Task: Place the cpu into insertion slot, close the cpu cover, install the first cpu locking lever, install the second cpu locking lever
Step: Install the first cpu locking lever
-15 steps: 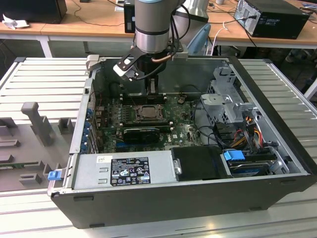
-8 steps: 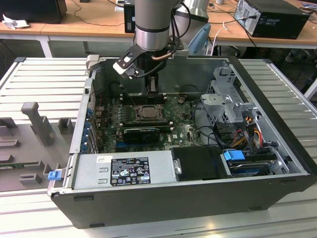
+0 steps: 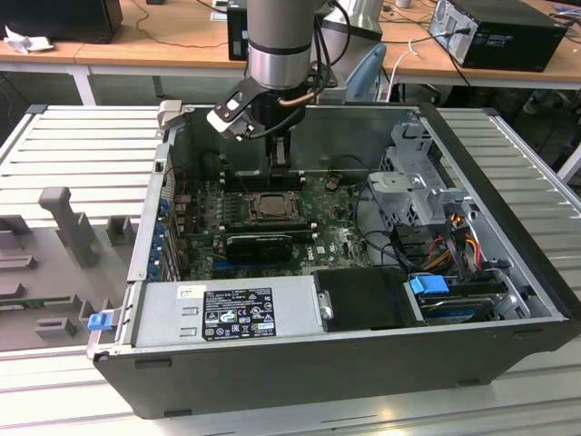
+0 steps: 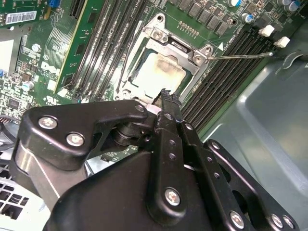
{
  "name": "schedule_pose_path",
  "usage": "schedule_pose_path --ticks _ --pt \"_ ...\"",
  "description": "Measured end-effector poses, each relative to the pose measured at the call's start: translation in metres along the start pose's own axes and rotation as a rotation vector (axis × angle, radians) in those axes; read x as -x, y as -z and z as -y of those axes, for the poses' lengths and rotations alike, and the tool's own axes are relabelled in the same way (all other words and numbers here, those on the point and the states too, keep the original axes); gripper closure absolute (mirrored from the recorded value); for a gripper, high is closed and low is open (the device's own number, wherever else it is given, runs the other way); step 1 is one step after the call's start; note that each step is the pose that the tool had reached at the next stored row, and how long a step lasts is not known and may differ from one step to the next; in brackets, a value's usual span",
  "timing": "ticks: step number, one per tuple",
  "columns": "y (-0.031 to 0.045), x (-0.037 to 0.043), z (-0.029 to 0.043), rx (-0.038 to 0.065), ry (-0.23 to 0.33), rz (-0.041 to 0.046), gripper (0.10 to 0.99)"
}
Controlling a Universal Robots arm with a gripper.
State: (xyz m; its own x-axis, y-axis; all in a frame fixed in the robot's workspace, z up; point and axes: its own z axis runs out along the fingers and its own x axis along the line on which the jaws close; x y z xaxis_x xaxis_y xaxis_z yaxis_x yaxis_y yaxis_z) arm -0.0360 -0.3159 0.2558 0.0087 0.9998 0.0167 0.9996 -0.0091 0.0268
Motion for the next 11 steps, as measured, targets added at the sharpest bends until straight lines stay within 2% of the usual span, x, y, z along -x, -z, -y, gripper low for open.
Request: schedule_pose_path --ticks 11 --pt "0.0063 -0.0001 -0.0002 0.000 0.000 0.0000 0.980"
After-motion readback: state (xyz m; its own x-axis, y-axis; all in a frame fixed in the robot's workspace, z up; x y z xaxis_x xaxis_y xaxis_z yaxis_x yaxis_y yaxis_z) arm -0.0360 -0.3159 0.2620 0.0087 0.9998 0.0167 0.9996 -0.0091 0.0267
